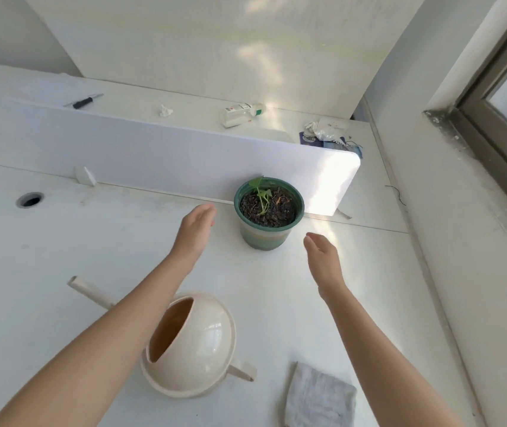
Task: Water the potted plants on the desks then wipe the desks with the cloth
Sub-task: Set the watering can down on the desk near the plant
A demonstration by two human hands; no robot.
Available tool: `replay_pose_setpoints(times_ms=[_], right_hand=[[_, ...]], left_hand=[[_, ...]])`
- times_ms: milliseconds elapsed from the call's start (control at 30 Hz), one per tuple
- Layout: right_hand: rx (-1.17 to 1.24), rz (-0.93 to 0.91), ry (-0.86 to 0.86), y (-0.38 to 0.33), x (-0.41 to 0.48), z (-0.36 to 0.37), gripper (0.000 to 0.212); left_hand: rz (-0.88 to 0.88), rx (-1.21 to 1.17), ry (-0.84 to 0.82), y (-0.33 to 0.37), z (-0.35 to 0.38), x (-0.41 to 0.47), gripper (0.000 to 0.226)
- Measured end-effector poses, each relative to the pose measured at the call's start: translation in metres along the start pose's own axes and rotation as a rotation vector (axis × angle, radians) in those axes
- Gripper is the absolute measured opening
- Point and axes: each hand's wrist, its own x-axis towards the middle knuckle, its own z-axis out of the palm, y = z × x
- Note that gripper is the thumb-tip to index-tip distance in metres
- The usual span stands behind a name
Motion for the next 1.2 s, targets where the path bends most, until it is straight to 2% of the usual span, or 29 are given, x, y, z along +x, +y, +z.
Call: replay_pose_setpoints(times_ms=[167,267,367,433,467,567,600,667,767,867,900,933,1033,1067,1133,1200], right_hand=[[0.160,0.043,-0.039,-0.006,0.044,0.012,0.047],[0.242,0.034,-0.056,-0.006,0.061,0.022,0.051],[0.287,0.011,-0.069,-0.004,0.069,0.031,0.051],[0.298,0.003,-0.066,-0.002,0.071,0.037,0.052],[0.295,0.000,-0.063,-0.001,0.072,0.039,0.052],[0.272,0.000,-0.073,-0.003,0.081,0.039,0.053],[0.261,-0.004,-0.083,-0.004,0.084,0.038,0.053],[0.240,-0.013,-0.090,-0.007,0.088,0.034,0.054],[0.269,0.003,-0.010,-0.004,0.082,0.030,0.052],[0.324,0.011,0.039,0.001,0.069,0.039,0.051],[0.326,0.010,0.020,0.002,0.064,0.043,0.052],[0.333,0.014,0.000,0.001,0.062,0.047,0.052],[0.343,0.029,-0.017,-0.005,0.066,0.051,0.055],[0.339,0.032,-0.017,-0.007,0.070,0.049,0.056],[0.328,0.048,-0.023,-0.012,0.076,0.045,0.057],[0.308,0.057,-0.028,-0.015,0.076,0.039,0.057]], left_hand=[[-0.129,-0.090,-0.056,-0.008,0.040,0.068,0.046],[-0.152,-0.177,-0.125,-0.021,0.054,0.091,0.047],[-0.096,-0.222,-0.239,-0.029,0.065,0.098,0.049],[-0.083,-0.237,-0.246,-0.035,0.068,0.101,0.055],[-0.087,-0.232,-0.248,-0.038,0.067,0.101,0.062],[-0.168,-0.191,-0.269,-0.054,0.067,0.097,0.108],[-0.171,-0.190,-0.277,-0.058,0.068,0.092,0.114],[-0.155,-0.166,-0.269,-0.059,0.067,0.082,0.110],[-0.141,-0.149,-0.216,-0.053,0.061,0.086,0.098],[-0.137,-0.228,-0.150,-0.040,0.059,0.094,0.063],[-0.119,-0.226,-0.177,-0.036,0.062,0.093,0.059],[-0.099,-0.215,-0.213,-0.035,0.065,0.091,0.064],[-0.161,-0.143,-0.287,-0.041,0.070,0.083,0.107],[-0.179,-0.140,-0.303,-0.044,0.071,0.081,0.111],[-0.164,-0.162,-0.298,-0.038,0.074,0.071,0.099],[-0.154,-0.137,-0.292,-0.034,0.074,0.066,0.096]])
